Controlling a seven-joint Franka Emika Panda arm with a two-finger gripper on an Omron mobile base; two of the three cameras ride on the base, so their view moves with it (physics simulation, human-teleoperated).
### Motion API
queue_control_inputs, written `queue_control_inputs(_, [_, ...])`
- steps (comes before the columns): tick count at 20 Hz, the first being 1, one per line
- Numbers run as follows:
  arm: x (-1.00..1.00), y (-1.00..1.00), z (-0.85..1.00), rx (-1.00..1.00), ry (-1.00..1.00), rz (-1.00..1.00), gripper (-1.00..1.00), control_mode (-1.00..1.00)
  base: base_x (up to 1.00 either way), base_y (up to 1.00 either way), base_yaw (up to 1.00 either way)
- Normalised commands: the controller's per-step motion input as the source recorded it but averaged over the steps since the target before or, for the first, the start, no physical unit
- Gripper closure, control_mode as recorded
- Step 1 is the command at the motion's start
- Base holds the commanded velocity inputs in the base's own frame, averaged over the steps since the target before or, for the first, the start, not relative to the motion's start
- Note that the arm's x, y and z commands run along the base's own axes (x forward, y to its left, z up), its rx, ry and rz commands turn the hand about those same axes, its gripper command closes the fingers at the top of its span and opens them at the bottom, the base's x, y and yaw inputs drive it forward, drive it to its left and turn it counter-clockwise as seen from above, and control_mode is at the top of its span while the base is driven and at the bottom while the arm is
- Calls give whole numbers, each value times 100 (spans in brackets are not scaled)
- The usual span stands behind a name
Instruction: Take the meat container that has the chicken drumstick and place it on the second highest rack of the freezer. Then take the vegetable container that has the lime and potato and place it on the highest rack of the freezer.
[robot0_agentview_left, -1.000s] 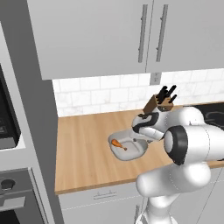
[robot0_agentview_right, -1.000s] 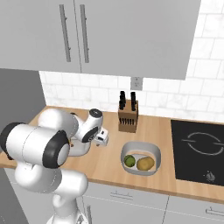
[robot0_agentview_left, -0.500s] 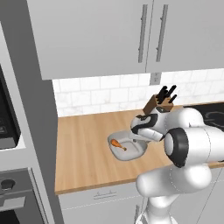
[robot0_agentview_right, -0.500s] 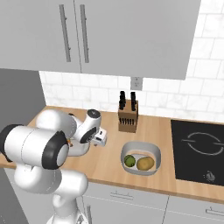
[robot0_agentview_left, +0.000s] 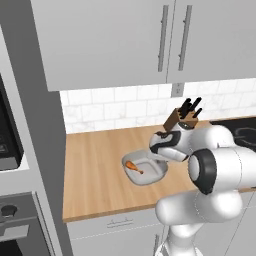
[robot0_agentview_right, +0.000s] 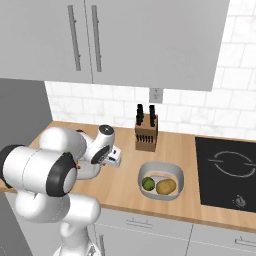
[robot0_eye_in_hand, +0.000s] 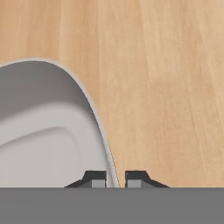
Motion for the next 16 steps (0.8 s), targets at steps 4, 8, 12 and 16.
queue_control_inputs(4, [-27, 25, 0, 0, 0, -13, 100, -100, 0, 0, 0])
queue_control_inputs(8, [-31, 1, 9, 1, 2, -34, 100, -100, 0, 0, 0])
queue_control_inputs(12, [-35, -5, 52, 17, 0, -46, 100, -100, 0, 0, 0])
queue_control_inputs(16, [-45, -7, 85, 19, 0, -50, 100, -100, 0, 0, 0])
